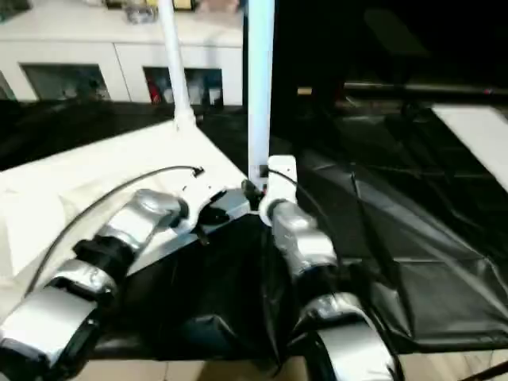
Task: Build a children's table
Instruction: Rotate leg to tighten
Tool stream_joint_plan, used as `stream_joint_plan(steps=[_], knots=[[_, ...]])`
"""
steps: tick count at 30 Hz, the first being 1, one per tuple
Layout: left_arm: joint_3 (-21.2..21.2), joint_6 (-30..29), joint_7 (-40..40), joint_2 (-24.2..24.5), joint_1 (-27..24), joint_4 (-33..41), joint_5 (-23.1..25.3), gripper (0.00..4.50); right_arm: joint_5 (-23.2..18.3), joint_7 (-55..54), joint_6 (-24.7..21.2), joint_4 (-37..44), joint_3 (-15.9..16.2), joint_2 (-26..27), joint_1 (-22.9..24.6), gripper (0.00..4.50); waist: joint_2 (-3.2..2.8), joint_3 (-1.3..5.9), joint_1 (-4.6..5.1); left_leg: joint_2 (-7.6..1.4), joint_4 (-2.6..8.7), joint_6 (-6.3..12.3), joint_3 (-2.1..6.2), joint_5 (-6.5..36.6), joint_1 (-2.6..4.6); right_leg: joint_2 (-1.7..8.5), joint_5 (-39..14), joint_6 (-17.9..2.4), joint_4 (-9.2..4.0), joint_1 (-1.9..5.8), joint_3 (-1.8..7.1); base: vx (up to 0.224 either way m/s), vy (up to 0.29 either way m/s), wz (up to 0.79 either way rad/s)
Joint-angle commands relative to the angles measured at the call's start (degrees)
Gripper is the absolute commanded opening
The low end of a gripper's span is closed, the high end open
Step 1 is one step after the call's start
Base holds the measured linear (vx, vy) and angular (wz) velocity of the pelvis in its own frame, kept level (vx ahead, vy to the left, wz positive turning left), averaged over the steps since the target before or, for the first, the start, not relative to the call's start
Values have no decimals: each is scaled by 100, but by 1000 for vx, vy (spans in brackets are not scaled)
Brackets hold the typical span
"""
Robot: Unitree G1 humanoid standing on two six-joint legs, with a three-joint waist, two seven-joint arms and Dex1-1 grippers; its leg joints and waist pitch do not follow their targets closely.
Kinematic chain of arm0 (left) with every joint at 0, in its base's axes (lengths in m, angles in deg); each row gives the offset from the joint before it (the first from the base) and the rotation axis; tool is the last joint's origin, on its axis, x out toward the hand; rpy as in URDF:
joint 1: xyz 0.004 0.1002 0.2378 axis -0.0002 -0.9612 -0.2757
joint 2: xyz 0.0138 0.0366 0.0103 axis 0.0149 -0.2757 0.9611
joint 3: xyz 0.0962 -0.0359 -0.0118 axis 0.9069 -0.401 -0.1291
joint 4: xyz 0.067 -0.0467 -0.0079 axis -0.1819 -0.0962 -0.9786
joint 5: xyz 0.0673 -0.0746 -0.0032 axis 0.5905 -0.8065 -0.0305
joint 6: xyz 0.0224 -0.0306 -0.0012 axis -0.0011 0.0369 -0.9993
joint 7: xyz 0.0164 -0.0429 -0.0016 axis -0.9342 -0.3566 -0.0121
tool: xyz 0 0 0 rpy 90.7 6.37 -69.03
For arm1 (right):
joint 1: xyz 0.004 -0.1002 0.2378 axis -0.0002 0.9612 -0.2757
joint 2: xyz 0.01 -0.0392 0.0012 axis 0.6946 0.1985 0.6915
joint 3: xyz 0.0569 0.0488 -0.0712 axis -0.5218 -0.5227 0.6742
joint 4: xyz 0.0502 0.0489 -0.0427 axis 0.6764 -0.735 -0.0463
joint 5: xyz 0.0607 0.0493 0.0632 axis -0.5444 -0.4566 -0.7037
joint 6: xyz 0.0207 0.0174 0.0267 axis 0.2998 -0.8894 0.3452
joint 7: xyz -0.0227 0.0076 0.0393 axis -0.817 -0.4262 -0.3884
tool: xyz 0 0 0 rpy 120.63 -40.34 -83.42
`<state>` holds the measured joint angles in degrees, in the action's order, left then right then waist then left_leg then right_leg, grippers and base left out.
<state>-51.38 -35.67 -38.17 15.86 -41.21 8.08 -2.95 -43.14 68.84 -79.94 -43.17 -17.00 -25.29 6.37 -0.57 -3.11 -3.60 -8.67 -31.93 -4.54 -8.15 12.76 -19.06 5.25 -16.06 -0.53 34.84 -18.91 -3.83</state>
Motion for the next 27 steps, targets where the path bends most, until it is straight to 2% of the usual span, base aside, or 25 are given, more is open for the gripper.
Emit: stream_joint_plan(steps=[1,2,3,4,6,7,8,9,11,13,15,17,18,20,22,23,24,25,26,27], knots=[[147,-14,-55,-174,64,-70,65,0,80,-132,-453,-1066,20,118,369,253,-53,78,15,-436,544,31,198,1835,-48,450,-2103,-734,-621,-20,321,0,0,0],[147,-16,-62,-163,62,-66,72,0,68,-130,-443,-1095,2,124,348,253,-39,80,23,-439,548,39,187,1796,-53,444,-1950,-765,-616,-28,322,0,0,0],[147,-16,-62,-163,62,-66,72,0,68,-130,-443,-1095,2,124,348,253,-50,53,28,-444,561,22,171,1914,-39,446,-1863,-818,-622,-51,327,0,0,0],[150,-40,-70,-130,51,-42,94,0,62,-135,-390,-1226,-62,144,269,253,-49,57,31,-447,561,3,171,1979,-27,454,-1887,-831,-623,-57,332,0,0,0],[159,-42,-72,-117,42,-31,96,0,-5,-100,-348,-1330,-160,164,215,253,-44,52,43,-447,574,-31,177,2122,-24,463,-2006,-825,-636,-60,335,0,0,0],[161,-41,-64,-116,39,-30,93,0,-28,-82,-321,-1382,-194,170,188,253,-31,43,51,-442,586,-33,185,2163,-46,469,-2080,-795,-646,-51,332,0,0,0],[160,-36,-51,-114,42,-41,89,0,-40,-22,-271,-1440,-216,173,154,253,-45,43,47,-444,587,-43,186,2219,-35,476,-2153,-778,-657,-64,333,0,0,0],[159,-32,-39,-113,44,-51,85,0,-44,28,-229,-1486,-228,176,127,253,-40,35,43,-451,584,-69,185,2396,6,490,-2349,-733,-693,-110,352,0,0,0],[206,72,-183,-64,10,-7,76,0,-29,427,-367,-1465,-163,141,80,253,-36,26,42,-453,591,-47,191,2473,3,498,-2466,-689,-716,-113,363,0,0,0],[266,174,-415,18,-55,95,71,0,-68,800,-600,-1349,-118,37,68,253,-24,33,34,-459,599,9,191,2372,-10,495,-2404,-673,-715,-103,365,0,0,0],[359,361,-681,147,-137,232,96,0,-92,1208,-742,-1243,-49,-107,75,253,-22,36,29,-474,602,80,165,2103,-27,487,-1994,-785,-684,-94,373,0,0,0],[411,383,-934,284,-208,374,81,0,-76,1613,-853,-1151,40,-274,99,253,-7,30,29,-482,603,136,161,2036,-49,490,-1914,-833,-674,-72,369,0,0,0],[479,539,-1248,429,-288,524,53,0,-33,2054,-924,-1046,176,-448,138,253,-7,65,14,-507,586,240,158,1699,-74,494,-1462,-935,-630,-20,364,0,0,0],[557,648,-1736,658,-402,749,-23,0,60,2728,-1021,-946,382,-735,185,253,-13,100,40,-521,565,373,110,1406,-84,451,-899,-1137,-572,-2,330,70,-16,-3],[631,812,-2193,851,-498,942,-112,0,87,3172,-1157,-846,522,-956,229,253,-8,78,52,-494,545,351,66,1658,-71,453,-1085,-1232,-591,-60,355,78,-28,-2],[686,851,-2488,988,-559,1083,-170,0,103,3464,-1196,-744,615,-1100,271,253,-13,91,40,-511,542,344,75,1634,-59,472,-1058,-1268,-586,-50,361,93,-43,-1],[760,999,-2876,1181,-641,1269,-244,0,128,3852,-1243,-597,751,-1298,333,253,-5,141,35,-513,499,491,37,1036,-94,435,-271,-1344,-514,10,342,93,-43,-1],[807,1027,-3169,1358,-703,1439,-304,0,138,4236,-1278,-423,893,-1504,412,253,-7,161,25,-501,451,553,20,728,-105,427,198,-1396,-459,19,328,95,-40,-3],[822,1034,-3381,1508,-739,1561,-353,0,149,4633,-1292,-249,1027,-1706,490,253,-20,206,5,-491,362,750,-2,1,-125,387,1311,-1502,-340,55,291,81,-34,0],[823,1070,-3483,1580,-753,1613,-380,0,144,4829,-1308,-151,1093,-1809,535,253,-12,229,15,-474,310,888,-23,-294,-118,365,1824,-1567,-294,47,276,81,-34,0]])
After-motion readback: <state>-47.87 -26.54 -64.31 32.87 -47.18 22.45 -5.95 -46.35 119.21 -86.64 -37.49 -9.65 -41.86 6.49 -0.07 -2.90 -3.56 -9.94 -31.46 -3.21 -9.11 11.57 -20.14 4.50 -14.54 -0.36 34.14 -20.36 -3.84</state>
